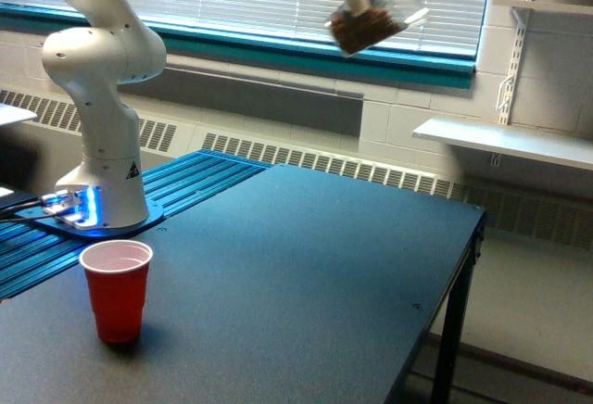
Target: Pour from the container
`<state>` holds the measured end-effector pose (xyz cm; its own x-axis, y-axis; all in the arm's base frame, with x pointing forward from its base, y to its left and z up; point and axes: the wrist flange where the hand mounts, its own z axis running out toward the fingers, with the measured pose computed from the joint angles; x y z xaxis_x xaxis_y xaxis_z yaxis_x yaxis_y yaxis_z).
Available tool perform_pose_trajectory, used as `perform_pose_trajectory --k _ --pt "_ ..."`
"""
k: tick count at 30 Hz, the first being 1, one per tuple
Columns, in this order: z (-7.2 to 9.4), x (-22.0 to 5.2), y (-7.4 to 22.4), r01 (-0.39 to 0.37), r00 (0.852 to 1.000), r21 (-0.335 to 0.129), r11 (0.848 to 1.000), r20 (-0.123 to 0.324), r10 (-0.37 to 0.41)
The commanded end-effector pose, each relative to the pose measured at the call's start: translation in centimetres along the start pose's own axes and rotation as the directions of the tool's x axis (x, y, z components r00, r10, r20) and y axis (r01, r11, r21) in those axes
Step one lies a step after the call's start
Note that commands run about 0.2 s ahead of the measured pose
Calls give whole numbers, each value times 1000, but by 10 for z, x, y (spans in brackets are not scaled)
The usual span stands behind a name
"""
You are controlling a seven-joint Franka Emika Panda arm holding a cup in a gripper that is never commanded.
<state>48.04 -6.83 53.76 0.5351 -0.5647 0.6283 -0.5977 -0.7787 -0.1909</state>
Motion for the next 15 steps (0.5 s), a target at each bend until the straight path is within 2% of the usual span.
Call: perform_pose_trajectory --k 1,8,15 --pt "-6 -3 39 -58 998 -20 998 -26 57" --pt "-8 -16 90 -78 996 -78 994 -37 76" --pt "-7 -36 135 -125 992 -133 983 -32 121"
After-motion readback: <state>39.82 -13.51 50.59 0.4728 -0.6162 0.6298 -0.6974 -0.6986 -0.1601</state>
